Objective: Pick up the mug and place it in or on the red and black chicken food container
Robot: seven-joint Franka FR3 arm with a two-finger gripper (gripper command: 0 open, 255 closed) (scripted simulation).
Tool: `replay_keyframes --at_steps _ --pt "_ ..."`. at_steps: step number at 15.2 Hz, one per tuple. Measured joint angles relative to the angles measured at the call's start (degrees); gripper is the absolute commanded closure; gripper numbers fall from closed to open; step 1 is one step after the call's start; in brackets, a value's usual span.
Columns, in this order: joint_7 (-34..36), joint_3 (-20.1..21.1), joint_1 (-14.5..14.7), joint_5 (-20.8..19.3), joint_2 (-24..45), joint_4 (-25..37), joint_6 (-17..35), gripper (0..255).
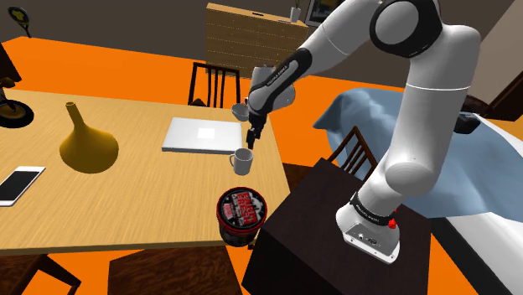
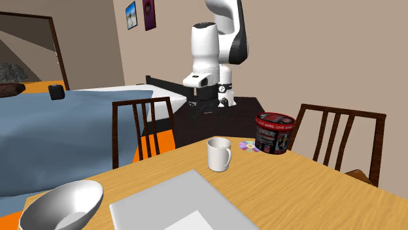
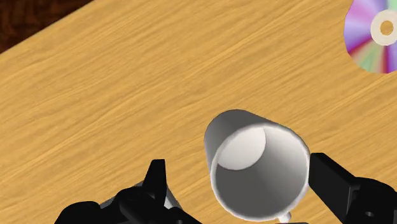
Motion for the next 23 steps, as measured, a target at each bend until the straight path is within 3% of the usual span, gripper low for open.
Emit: replay_keyframes --at_steps 6,17,18,23 --pt "-2.1 1.3 -0.9 1.4 10.4 6.6 4.1 0" --pt "-2.6 1.7 -1.2 1.9 14.4 7.3 7.4 0" --pt "-2.6 1.7 -1.2 1.9 14.4 7.3 7.4 255" --pt "-2.6 1.7 -1.2 1.9 14.4 7.3 7.4 255"
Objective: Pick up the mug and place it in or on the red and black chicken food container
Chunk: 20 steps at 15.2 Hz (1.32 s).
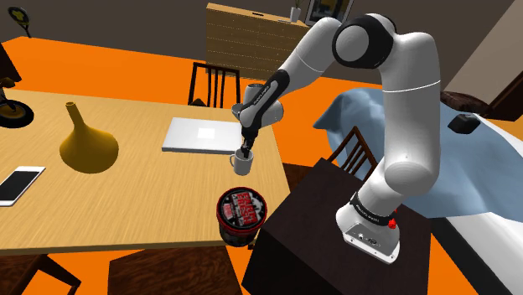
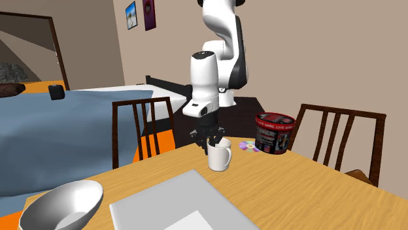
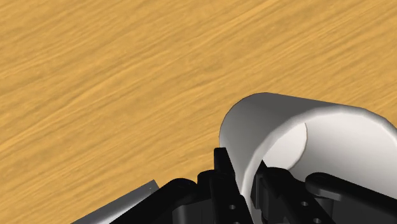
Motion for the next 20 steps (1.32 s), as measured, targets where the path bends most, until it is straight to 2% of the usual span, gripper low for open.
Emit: replay_keyframes --at_steps 7,20 --pt "0.1 -0.1 0.1 -0.1 -0.9 -0.4 -0.6 255" --pt "1.2 -1.0 0.7 -1.2 -10.2 -2.1 -8.0 255"
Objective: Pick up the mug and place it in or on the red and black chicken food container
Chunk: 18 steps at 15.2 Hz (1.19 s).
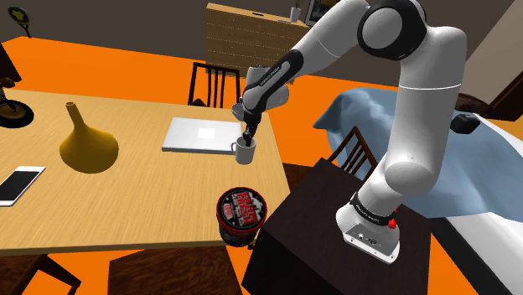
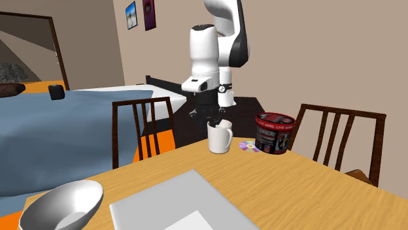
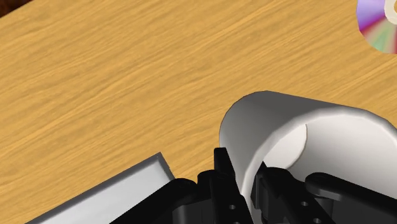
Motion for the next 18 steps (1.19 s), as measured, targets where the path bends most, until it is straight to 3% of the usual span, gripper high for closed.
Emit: replay_keyframes --at_steps 18 --pt "1.6 -0.7 0.5 -1.7 -11.0 0.8 -11.7 255"
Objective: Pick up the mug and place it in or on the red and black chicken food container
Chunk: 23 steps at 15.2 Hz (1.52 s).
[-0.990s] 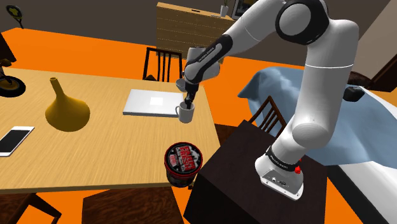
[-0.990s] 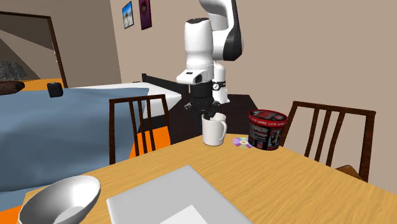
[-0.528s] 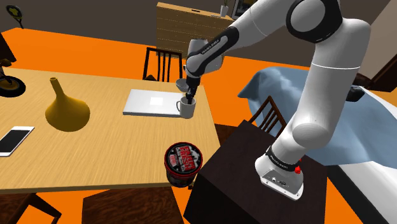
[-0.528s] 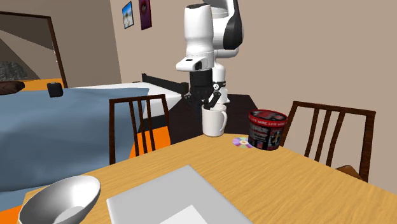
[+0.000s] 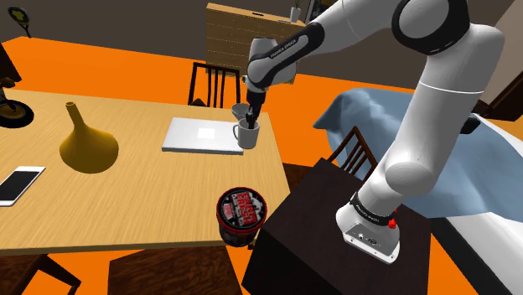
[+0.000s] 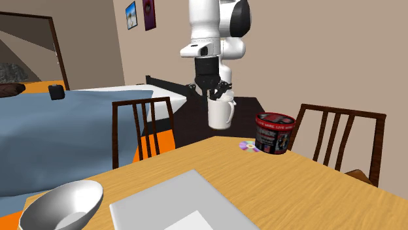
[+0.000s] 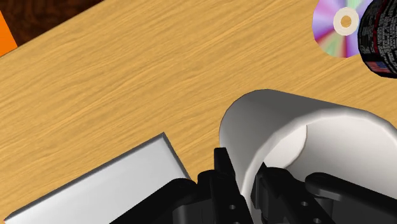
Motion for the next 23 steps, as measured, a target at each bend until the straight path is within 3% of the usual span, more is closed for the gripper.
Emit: replay_keyframes --at_steps 9,23 --pt "0.6 -0.2 0.0 -0.6 -4.3 2.1 -6.4 255" --pt "15.8 8.0 8.4 1.1 -20.1 -14.4 -4.9 255"
